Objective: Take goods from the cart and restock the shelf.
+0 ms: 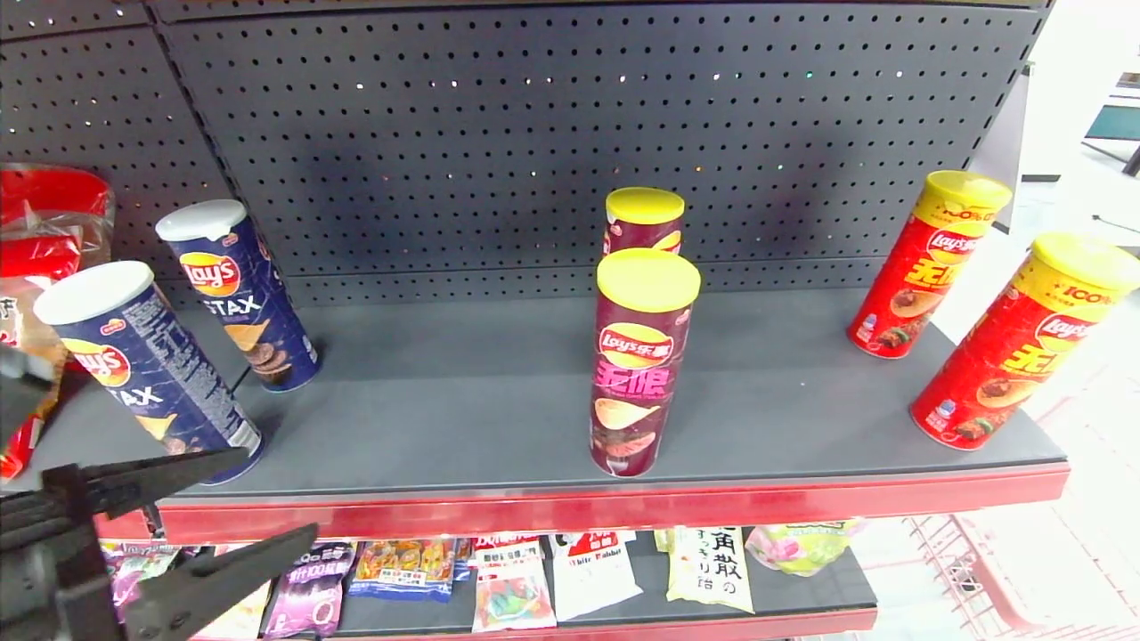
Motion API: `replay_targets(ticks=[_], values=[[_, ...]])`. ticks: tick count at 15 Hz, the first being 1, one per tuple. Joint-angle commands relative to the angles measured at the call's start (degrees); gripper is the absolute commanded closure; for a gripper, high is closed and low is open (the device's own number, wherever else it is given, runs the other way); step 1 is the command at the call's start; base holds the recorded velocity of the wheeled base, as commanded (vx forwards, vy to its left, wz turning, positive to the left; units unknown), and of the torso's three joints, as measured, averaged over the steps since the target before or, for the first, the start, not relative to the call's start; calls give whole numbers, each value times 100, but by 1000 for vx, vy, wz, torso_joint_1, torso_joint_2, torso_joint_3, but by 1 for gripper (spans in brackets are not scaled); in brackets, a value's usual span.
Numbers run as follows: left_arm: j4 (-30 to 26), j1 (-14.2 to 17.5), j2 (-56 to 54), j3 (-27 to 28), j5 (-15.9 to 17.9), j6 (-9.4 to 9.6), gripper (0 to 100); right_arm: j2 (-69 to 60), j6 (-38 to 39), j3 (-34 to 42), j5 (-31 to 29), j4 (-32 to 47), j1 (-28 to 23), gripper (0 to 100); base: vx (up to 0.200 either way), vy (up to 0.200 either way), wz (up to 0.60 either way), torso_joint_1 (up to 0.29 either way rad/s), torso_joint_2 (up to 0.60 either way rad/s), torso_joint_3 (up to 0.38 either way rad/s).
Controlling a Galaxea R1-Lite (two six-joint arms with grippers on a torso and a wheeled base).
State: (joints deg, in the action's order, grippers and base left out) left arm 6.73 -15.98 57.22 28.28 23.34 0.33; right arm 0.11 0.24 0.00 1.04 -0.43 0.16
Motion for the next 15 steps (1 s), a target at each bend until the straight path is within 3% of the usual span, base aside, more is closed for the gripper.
replay_targets(ticks=[1, 5, 9, 15], values=[[399, -538, 1713, 406, 56, 29, 0, -2, 2, 0, 2, -1, 2, 0, 0, 0, 0, 0, 0, 0], [918, -705, 2619, 846, 39, 37, 0, -2, 2, 0, 2, -1, 2, 0, 0, 0, 0, 0, 0, 0], [935, -942, 3533, 1593, -41, 55, 0, -2, 11, 0, 2, -1, 2, 0, 0, 0, 0, 0, 0, 0], [935, -968, 4579, 2568, -401, 99, 0, -2, 11, 0, 2, -1, 2, 0, 0, 0, 0, 0, 0, 0]])
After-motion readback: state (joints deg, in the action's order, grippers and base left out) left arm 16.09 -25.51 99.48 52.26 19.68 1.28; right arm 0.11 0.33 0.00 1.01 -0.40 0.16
